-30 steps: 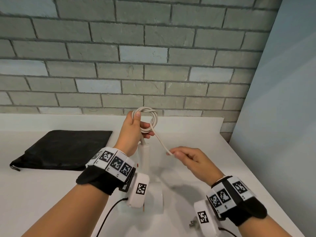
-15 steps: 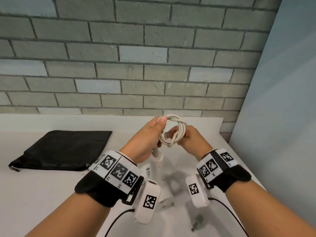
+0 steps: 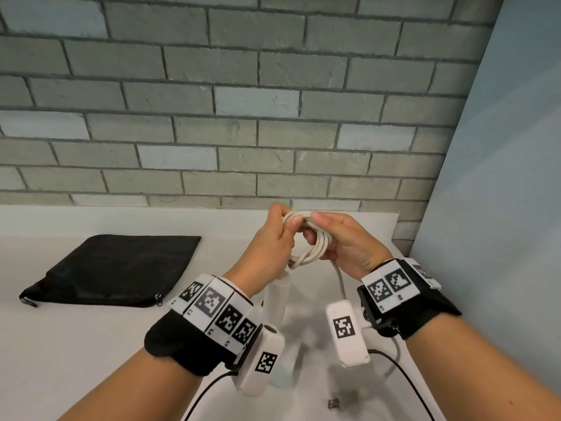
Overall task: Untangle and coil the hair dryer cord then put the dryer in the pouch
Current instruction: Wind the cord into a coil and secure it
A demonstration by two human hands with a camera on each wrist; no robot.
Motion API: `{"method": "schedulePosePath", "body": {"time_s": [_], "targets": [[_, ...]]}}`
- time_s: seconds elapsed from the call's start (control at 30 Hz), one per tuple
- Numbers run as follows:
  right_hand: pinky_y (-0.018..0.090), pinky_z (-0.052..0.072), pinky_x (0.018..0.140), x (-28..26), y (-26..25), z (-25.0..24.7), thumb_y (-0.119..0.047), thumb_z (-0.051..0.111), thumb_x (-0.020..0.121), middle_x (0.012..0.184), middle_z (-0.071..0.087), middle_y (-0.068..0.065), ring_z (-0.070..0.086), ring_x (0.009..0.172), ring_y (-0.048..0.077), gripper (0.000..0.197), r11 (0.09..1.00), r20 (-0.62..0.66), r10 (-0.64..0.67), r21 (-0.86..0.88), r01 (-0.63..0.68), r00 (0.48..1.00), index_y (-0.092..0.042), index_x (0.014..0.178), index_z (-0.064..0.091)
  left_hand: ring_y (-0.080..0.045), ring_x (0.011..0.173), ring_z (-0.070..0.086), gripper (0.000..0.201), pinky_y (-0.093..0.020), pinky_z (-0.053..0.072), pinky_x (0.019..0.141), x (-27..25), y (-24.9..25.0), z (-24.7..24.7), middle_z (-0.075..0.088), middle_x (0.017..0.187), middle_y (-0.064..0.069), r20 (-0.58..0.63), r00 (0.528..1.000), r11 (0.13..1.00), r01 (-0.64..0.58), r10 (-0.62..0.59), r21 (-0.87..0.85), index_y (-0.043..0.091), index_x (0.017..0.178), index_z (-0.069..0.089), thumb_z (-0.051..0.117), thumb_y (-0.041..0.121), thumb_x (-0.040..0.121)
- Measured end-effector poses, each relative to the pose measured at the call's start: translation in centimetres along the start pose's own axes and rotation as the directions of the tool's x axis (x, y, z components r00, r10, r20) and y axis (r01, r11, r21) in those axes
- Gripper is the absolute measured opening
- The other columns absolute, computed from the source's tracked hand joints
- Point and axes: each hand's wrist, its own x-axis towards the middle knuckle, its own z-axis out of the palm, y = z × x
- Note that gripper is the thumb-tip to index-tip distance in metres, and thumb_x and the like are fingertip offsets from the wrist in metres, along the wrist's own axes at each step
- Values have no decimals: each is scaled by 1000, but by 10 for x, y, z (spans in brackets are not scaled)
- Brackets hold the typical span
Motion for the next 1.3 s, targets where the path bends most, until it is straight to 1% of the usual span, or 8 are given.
{"method": "schedulePosePath", "body": {"time_s": [0.1, 0.27, 0.4, 0.53, 0.7, 0.87, 1.0, 1.3], "targets": [[19, 29, 45, -1, 3, -6, -15, 57, 73, 53, 57, -7, 45, 46, 6, 6, 998, -10, -21, -66, 21, 1000, -12, 71, 62, -11, 56, 41, 25, -25, 36, 50, 0, -1, 2, 44, 65, 4, -13, 999, 999, 29, -30, -19, 21, 75, 43, 37, 33, 96], [16, 44, 60, -3, 5, -9, 0, 62, 79, 73, 65, -8, 55, 65, 2, 15, 949, 9, -158, -275, 155, 987, -9, 90, 64, -1, 45, 41, 35, -14, 35, 43, -1, 0, 1, 43, 56, 11, 38, 998, 993, 49, -45, -105, 20, 67, 49, 36, 34, 96], [12, 37, 63, -1, -2, -5, -6, 69, 72, 83, 47, -6, 43, 66, 2, 19, 520, -1, -564, -778, 354, 826, -13, 88, 60, -1, 39, 34, 39, -14, 29, 38, 0, 0, 0, 39, 62, 4, 28, 998, 994, 50, -47, -99, 17, 66, 43, 32, 40, 96], [22, 39, 52, -3, -10, 5, -9, 63, 70, 74, 56, 7, 51, 56, 17, 10, 105, 197, -603, -941, 322, 773, -8, 78, 59, -1, 38, 35, 43, -10, 28, 37, 0, 1, 4, 37, 58, 5, 34, 999, 997, -23, 25, -77, 17, 63, 41, 28, 40, 97], [22, 35, 34, -8, -9, 19, -12, 47, 68, 60, 57, 10, 50, 38, 26, 12, -25, 208, -534, -973, 231, 819, -4, 67, 56, -4, 45, 40, 48, -21, 35, 51, 4, -4, 7, 42, 53, 5, 2, 1000, 999, -22, 22, -40, 17, 59, 44, 28, 44, 94], [38, 44, 66, -16, -17, 12, -8, 51, 84, 82, 61, 14, 52, 70, 26, 9, 264, 40, -343, -955, 137, 939, -1, 80, 56, -10, 59, 43, 39, -21, 41, 55, 4, -13, 1, 47, 64, 2, 125, 992, 999, -32, 35, -26, 9, 73, 50, 42, 45, 88], [19, 41, 59, -21, -31, 1, -15, 59, 83, 75, 54, 2, 51, 67, 14, 14, 458, 27, -300, -873, 169, 954, -8, 71, 59, -2, 59, 48, 16, -13, 42, 52, 1, -11, -7, 50, 73, 4, 267, 961, 995, -90, 76, 40, 14, 89, 52, 51, 30, 89], [32, 38, 61, -27, -40, -7, 0, 64, 73, 60, 52, 14, 47, 60, 18, 16, 743, -41, -44, -670, 5, 998, 2, 60, 55, -5, 59, 41, 19, -18, 32, 54, 0, -6, 2, 43, 67, 10, 262, 950, 877, -268, 171, 399, 15, 87, 35, 45, 30, 93]]}}
